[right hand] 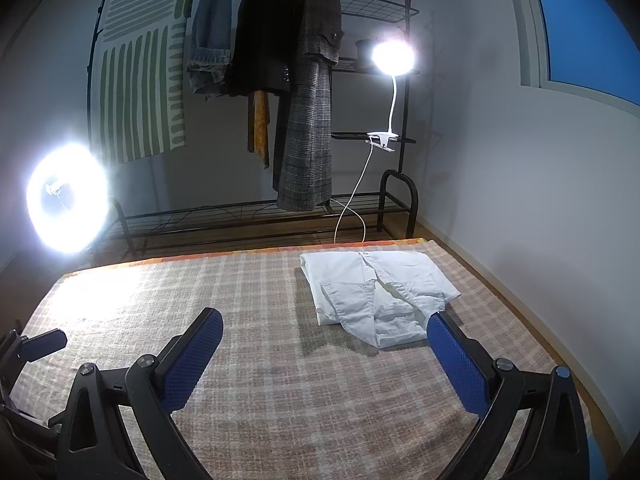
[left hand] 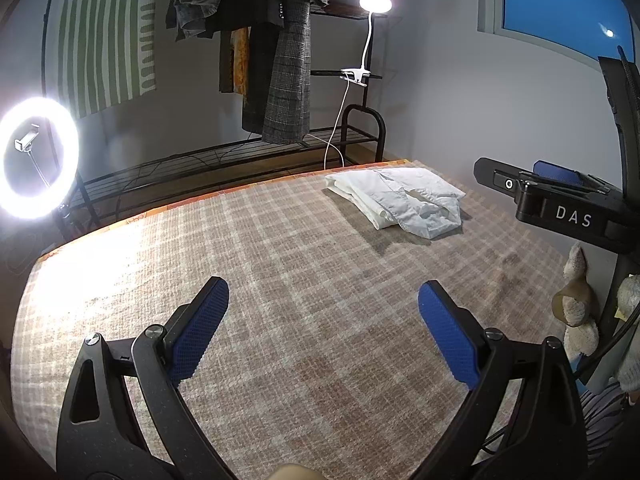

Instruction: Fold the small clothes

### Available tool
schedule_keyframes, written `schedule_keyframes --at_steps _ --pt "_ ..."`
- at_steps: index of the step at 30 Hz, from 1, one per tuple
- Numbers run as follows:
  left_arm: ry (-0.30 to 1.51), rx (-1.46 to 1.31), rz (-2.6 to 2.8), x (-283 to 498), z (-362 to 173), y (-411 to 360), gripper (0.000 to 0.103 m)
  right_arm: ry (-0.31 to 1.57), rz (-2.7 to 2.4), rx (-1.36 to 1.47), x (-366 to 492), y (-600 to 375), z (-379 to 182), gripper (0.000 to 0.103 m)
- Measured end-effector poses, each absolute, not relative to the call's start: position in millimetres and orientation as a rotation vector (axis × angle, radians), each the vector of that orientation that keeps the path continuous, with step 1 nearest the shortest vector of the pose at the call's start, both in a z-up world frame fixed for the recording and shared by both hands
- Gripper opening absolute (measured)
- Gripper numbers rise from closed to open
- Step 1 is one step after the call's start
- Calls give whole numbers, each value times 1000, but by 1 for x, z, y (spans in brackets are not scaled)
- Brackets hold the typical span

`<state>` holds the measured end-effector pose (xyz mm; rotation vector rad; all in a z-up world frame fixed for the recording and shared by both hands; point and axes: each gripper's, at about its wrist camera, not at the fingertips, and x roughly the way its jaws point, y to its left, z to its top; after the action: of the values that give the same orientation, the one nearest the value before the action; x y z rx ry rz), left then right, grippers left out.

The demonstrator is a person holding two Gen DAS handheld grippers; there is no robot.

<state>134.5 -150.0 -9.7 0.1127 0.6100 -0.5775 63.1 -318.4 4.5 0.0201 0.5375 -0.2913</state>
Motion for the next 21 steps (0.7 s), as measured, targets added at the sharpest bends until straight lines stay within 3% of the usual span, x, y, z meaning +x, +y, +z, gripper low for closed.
schedule_keyframes --at_steps 21 --pt "609 110 -576 134 -9 -150 98 539 -288 33 64 -316 4 103"
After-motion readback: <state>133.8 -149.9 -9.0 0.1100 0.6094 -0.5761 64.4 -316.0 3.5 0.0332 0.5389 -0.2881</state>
